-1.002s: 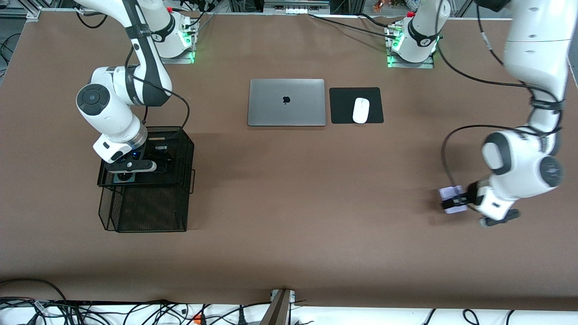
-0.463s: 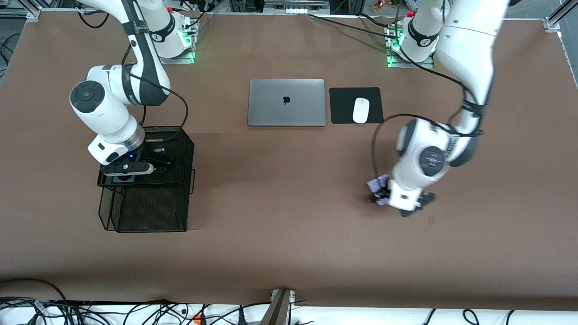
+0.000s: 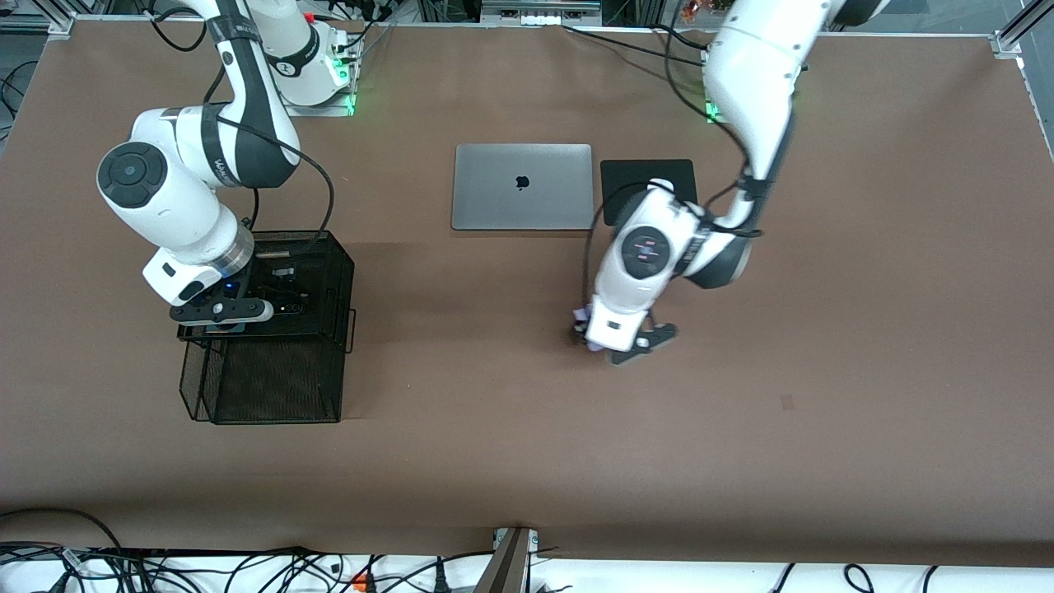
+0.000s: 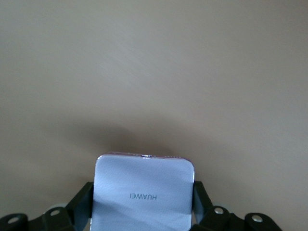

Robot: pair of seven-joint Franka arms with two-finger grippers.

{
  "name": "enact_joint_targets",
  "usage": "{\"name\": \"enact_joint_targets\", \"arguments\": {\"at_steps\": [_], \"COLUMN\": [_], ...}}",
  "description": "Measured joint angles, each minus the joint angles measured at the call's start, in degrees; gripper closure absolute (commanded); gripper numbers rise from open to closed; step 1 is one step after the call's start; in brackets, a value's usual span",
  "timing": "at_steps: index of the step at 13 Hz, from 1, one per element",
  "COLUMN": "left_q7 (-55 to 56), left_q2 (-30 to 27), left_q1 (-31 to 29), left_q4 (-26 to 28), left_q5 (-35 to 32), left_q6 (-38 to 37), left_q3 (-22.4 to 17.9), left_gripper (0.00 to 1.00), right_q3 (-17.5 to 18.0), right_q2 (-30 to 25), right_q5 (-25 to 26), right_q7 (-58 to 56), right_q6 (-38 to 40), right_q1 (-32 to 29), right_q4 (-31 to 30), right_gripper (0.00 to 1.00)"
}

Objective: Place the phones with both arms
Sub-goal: 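Set the white phone down mid-table while the right gripper comes to take it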

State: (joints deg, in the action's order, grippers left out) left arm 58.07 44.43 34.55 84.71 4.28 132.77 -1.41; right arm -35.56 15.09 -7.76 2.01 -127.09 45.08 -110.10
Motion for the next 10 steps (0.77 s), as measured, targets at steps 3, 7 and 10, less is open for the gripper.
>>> {"name": "enact_joint_targets", "arguments": {"at_steps": [3,7,10], "left_q7": [0.5,0.5,0.8], "left_q2": [7.4,13.2,16.1], "left_q1": [4.1,10.0,15.5], "left_q4": [-9.9,-18.7,-21.1], "left_q5": [-0.8,-3.3,-5.4], "left_q6": [0.1,0.0,0.0], "left_q3": [-0.2,-1.0,-2.5], "left_gripper": [0.97,0.96,0.96], "right_q3": [0.0,0.0,0.0], "right_q2": [0.0,0.0,0.0], "right_q5": [0.0,0.0,0.0], "right_q7": [0.0,0.1,0.2], "right_q6": [0.2,0.2,0.6], "right_q1": [0.0,0.0,0.0], "right_q4": [0.0,0.0,0.1], "right_gripper": [0.01,0.01,0.01]}}
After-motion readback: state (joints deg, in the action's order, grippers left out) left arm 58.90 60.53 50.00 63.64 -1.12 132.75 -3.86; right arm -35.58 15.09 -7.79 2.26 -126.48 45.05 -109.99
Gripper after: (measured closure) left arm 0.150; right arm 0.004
